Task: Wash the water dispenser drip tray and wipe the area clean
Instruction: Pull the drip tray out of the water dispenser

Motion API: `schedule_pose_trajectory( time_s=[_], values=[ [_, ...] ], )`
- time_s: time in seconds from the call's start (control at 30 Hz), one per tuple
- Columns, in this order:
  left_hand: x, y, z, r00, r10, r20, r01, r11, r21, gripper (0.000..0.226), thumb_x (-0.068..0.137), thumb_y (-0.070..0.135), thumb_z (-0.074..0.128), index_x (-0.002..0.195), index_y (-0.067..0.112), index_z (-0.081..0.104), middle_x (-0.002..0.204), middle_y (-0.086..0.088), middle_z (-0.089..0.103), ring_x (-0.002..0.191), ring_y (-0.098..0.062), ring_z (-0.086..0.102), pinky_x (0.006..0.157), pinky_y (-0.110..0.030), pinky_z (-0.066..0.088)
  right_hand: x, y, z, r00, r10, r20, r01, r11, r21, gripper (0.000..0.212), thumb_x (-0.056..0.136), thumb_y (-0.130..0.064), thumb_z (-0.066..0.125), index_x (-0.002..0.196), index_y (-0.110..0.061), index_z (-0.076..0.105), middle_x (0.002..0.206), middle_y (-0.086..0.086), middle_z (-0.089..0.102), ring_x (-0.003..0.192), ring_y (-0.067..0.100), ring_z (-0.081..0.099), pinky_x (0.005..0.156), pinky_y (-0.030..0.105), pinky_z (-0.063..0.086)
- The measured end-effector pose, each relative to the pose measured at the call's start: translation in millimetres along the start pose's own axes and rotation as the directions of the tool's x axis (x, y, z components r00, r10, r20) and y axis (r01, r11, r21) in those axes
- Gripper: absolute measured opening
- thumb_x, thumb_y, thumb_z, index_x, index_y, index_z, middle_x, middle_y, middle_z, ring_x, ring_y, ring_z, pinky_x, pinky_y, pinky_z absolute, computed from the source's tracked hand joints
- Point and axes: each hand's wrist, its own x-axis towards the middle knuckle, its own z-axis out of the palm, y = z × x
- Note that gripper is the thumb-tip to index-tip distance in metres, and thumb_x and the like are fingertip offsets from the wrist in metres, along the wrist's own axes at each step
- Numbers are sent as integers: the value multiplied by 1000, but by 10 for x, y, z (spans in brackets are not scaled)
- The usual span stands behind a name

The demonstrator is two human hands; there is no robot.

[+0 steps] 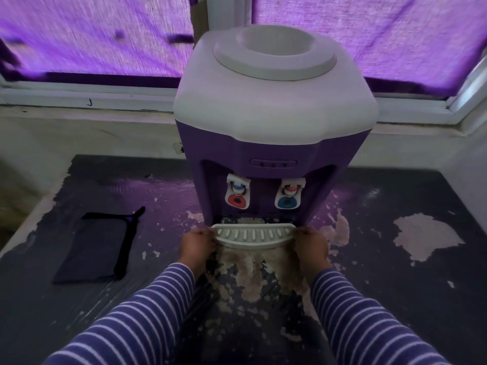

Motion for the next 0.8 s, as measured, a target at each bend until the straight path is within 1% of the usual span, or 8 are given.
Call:
schedule_pose_trajectory(
  time_s=[0.1, 0.17, 0.3, 0.47, 0.57, 0.67, 0.73, 0.8],
  values=[
    [-34, 9, -29, 1000, 4, 19, -4, 1000, -28, 17, 94, 9, 53, 80, 8, 65, 77, -14, 64, 72, -29, 61, 81, -44, 53, -24, -11, -4, 1000, -15, -3, 15, 999, 30, 14, 90, -23, 57, 80, -28, 66, 85, 2, 67, 86, 26, 63, 86, 48, 53],
    [-43, 16, -47, 999, 12, 34, -11, 999, -39, 17, 94, 8, 53, 82, 7, 65, 77, -14, 64, 73, -29, 61, 79, -43, 53, -30, -8, -14, 1000, -13, 12, 13, 998, 68, 15, 90, -23, 57, 80, -29, 65, 87, 2, 68, 87, 26, 64, 87, 49, 53],
    [-91, 44, -94, 997, 43, 61, -40, 998, -53, 18, 94, 7, 52, 82, 7, 65, 73, -12, 63, 66, -26, 60, 65, -34, 53, -52, 8, -50, 999, -20, 38, 14, 989, 144, 16, 90, -19, 59, 79, -27, 68, 91, 4, 69, 91, 27, 65, 89, 50, 53],
    [-171, 73, -179, 995, 66, 70, -59, 993, -100, 15, 93, 6, 54, 83, 3, 64, 74, -14, 67, 65, -29, 64, 64, -39, 55, -120, 22, -73, 995, -68, 72, 54, 980, 192, 14, 89, -18, 60, 82, -24, 70, 96, 5, 70, 96, 27, 65, 91, 48, 53],
    [-238, 74, -220, 996, 74, 54, -67, 990, -128, 12, 92, 6, 56, 83, 2, 64, 76, -17, 66, 66, -30, 63, 63, -40, 53, -179, 19, -92, 994, -63, 94, 38, 967, 251, 16, 89, -16, 61, 79, -23, 72, 91, 6, 71, 88, 25, 68, 79, 40, 58],
    [-328, 71, -267, 996, 73, 46, -65, 984, -168, 12, 92, 5, 56, 83, 1, 63, 80, -20, 66, 71, -32, 63, 68, -42, 54, -225, 11, -121, 991, -80, 111, 45, 956, 289, 14, 90, -15, 61, 81, -20, 71, 90, 9, 72, 84, 24, 69, 68, 32, 56],
    [-407, 75, -298, 996, 84, 33, -76, 981, -181, 12, 91, 6, 57, 83, 1, 64, 81, -21, 66, 71, -32, 63, 65, -41, 56, -262, -12, -150, 987, -92, 133, 48, 952, 301, 10, 90, -16, 61, 85, -17, 70, 90, 12, 72, 84, 27, 70, 69, 35, 57],
    [-486, 74, -336, 996, 93, 12, -88, 976, -201, 11, 91, 6, 59, 83, -1, 63, 79, -22, 65, 67, -30, 63, 57, -36, 56, -295, -35, -174, 983, -106, 153, 53, 948, 315, 9, 90, -15, 62, 86, -15, 70, 89, 14, 72, 84, 30, 70, 75, 41, 59]
  ],
)
